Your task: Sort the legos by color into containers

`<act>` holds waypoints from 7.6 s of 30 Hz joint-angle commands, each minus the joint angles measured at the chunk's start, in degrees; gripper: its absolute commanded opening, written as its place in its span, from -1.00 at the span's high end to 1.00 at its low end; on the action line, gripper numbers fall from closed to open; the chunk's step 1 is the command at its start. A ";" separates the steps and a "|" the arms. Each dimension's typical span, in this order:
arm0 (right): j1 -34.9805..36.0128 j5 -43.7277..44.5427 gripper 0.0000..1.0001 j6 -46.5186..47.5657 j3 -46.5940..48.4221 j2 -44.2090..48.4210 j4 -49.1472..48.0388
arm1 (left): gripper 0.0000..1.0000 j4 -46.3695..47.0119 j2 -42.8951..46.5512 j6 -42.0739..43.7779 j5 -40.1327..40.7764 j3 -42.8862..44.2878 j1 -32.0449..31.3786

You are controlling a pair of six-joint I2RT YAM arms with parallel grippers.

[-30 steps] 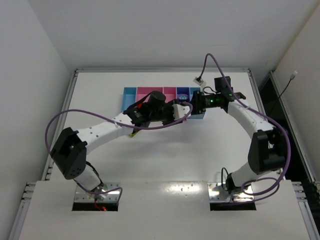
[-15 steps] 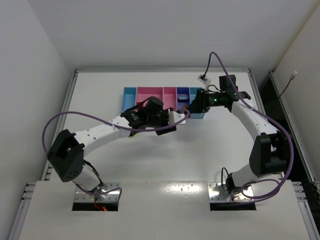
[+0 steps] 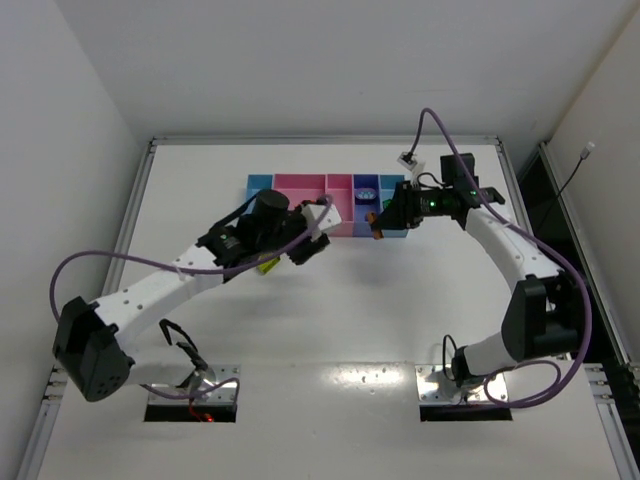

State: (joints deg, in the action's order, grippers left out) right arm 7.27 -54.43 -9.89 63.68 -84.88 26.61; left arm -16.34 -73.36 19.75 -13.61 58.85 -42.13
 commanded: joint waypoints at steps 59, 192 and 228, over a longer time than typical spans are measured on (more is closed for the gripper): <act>14.88 36.06 -0.39 -8.48 31.42 -24.91 -9.21 | 1.00 -4.40 -24.71 -22.99 -7.06 20.69 34.22; 7.41 17.34 -0.42 -15.15 11.03 -9.35 -10.79 | 1.00 1.37 2.75 19.24 -22.80 -6.54 22.82; 16.81 14.63 -0.42 -12.96 11.55 -7.40 -6.48 | 1.00 13.00 -2.31 0.91 -8.81 0.12 6.89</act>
State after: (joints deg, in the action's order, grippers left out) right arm 23.77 -39.05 -22.70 74.41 -90.98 21.87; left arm -5.48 -75.66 20.29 -22.41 56.77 -34.59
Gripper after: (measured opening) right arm 0.709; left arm 0.414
